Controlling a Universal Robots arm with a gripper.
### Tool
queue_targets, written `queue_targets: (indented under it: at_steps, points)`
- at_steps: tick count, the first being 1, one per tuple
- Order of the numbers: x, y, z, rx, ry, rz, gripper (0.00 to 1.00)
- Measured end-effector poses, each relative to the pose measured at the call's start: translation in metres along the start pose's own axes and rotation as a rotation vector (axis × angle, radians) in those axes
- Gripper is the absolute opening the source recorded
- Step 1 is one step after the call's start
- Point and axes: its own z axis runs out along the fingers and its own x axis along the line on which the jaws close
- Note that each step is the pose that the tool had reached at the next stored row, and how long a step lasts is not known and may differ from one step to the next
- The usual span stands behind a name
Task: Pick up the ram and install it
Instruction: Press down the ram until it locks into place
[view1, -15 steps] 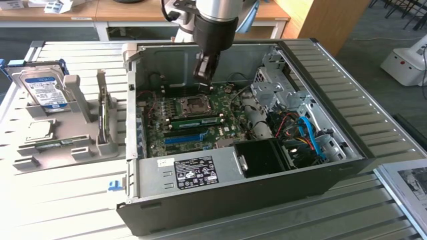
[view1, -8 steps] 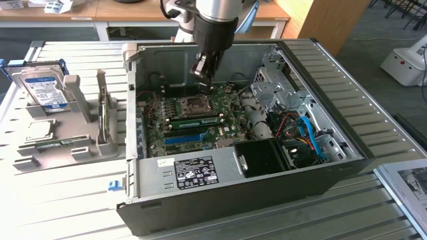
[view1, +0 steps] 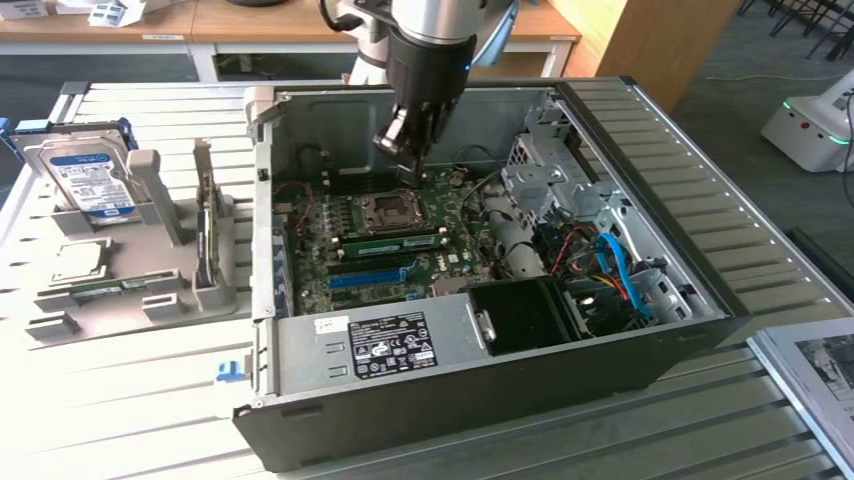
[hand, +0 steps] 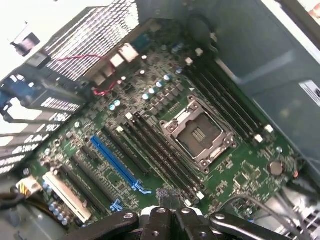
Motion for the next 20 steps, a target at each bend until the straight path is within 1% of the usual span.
queue_targets:
  at_steps: [20]
  points:
    - [0.0,-0.0001,0.001,0.0053,-0.0154,0.363,0.1]
